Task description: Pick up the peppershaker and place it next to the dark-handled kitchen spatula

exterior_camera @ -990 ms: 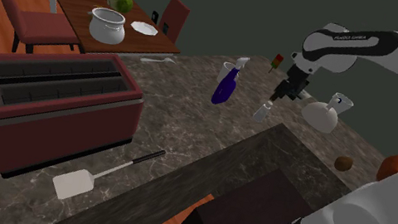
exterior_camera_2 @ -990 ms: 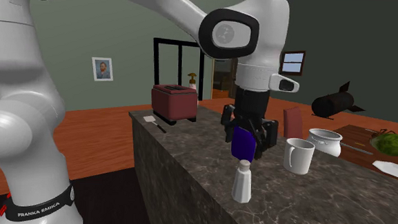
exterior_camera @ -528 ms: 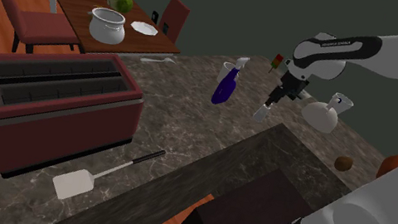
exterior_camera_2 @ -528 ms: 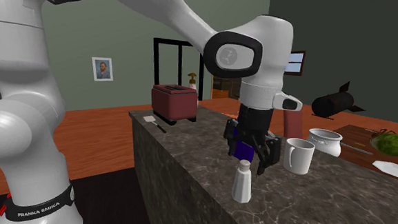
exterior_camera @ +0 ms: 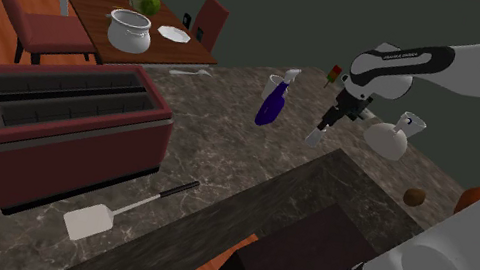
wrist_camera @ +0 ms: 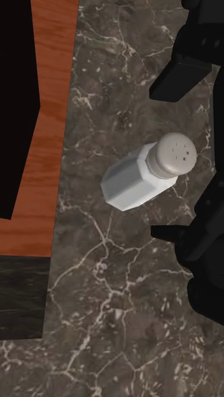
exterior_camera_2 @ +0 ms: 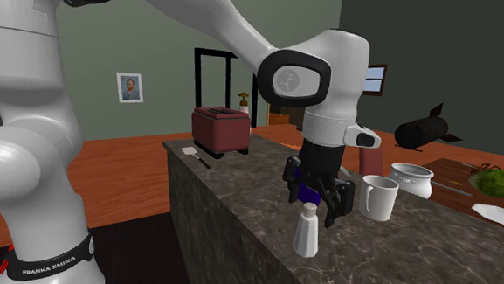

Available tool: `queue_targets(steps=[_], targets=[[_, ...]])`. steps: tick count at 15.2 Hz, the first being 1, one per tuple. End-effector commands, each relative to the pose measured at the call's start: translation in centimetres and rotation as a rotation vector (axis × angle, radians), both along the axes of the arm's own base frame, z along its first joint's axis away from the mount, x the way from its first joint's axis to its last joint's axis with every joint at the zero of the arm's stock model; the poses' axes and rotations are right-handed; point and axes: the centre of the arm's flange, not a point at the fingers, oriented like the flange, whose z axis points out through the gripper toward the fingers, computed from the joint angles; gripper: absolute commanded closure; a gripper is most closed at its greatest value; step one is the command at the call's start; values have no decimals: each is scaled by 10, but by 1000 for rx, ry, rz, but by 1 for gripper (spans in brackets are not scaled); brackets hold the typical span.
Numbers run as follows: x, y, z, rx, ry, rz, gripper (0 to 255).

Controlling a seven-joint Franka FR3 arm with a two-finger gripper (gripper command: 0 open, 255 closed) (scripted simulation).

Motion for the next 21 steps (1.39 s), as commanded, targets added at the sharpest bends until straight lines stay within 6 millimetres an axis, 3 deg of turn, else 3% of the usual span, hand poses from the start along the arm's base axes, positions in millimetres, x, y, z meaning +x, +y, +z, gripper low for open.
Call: queue_targets(steps=[1, 2, 11, 21], targets=[[0, 0, 0, 0, 0, 0, 0], [0, 0, 0, 0, 0, 0, 255], [0, 0, 0, 0, 0, 0, 255], [0, 0, 53, 0, 0, 0, 255]])
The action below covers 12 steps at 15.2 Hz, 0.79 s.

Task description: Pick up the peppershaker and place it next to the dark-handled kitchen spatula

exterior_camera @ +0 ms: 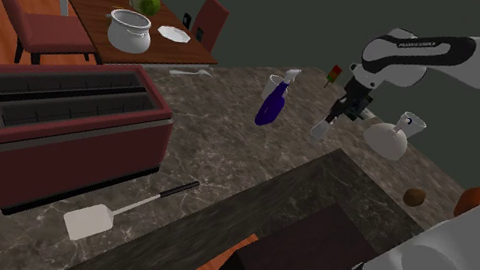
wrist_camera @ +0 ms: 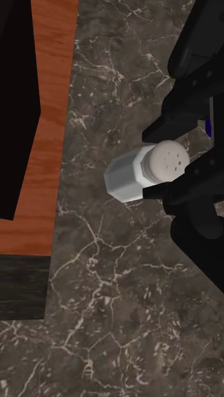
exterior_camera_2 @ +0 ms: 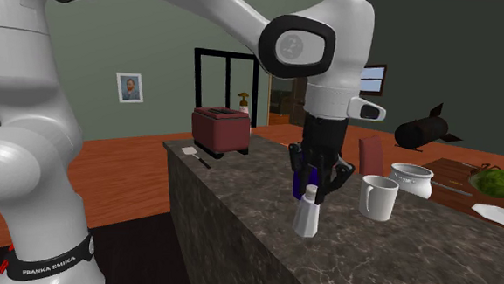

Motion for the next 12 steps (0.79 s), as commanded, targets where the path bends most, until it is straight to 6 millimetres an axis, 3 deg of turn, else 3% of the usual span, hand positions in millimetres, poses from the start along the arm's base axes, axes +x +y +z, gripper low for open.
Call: queue_targets(steps=[1, 12], targets=[[0, -1, 11, 0, 0, 0, 255], [0, -1, 69, 0, 0, 0, 255]])
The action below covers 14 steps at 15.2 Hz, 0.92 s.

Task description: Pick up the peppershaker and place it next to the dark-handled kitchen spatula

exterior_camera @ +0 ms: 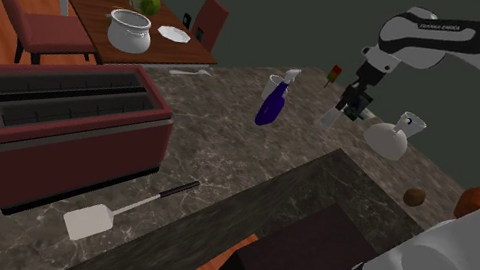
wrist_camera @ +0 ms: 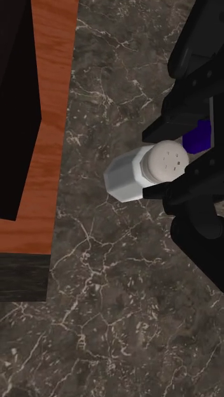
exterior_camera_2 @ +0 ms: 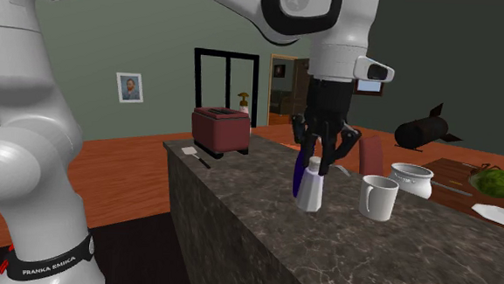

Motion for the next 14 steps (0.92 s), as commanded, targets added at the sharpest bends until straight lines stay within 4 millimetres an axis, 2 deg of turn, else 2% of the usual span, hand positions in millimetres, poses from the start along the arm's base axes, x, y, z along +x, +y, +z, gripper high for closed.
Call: queue_targets(steps=[1, 12, 13, 14], targets=[[1, 0, 12, 0, 0, 0, 255], [1, 0, 70, 0, 0, 0, 255], [0, 0, 71, 0, 0, 0, 255], [-1, 13, 70, 0, 0, 0, 255]])
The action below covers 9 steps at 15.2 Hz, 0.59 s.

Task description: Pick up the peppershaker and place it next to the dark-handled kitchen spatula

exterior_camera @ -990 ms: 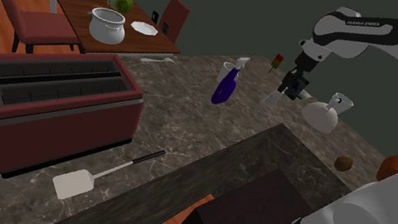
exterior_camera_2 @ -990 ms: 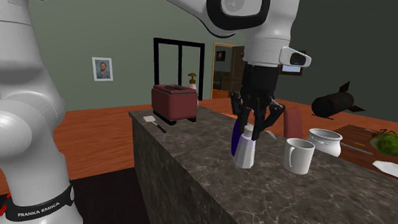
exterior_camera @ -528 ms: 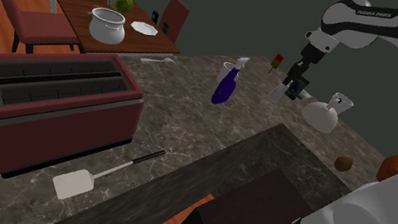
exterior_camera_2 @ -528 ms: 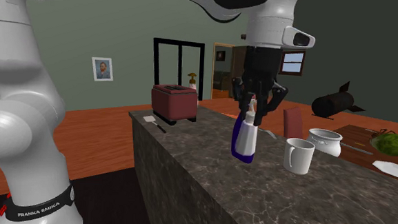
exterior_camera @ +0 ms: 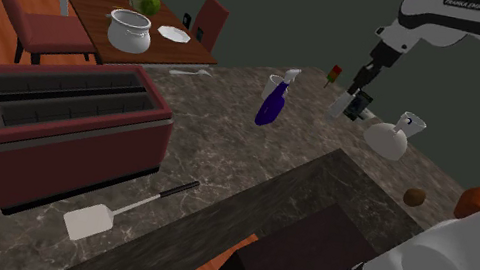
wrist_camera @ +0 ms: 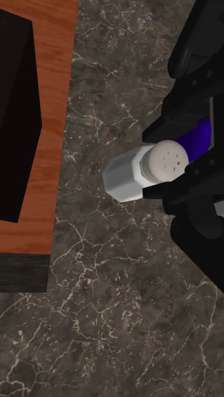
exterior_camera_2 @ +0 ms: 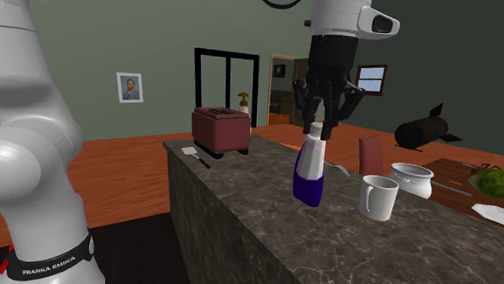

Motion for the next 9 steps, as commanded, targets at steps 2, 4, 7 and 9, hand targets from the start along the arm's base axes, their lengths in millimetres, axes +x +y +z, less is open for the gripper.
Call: queue_targets(steps=[2, 4, 7, 9], targets=[[-3, 34, -2, 0, 0, 0, 255], [-6, 60, -5, 0, 0, 0, 255], [-10, 99, -9, 0, 0, 0, 255], [-13, 125, -12, 0, 0, 0, 255]])
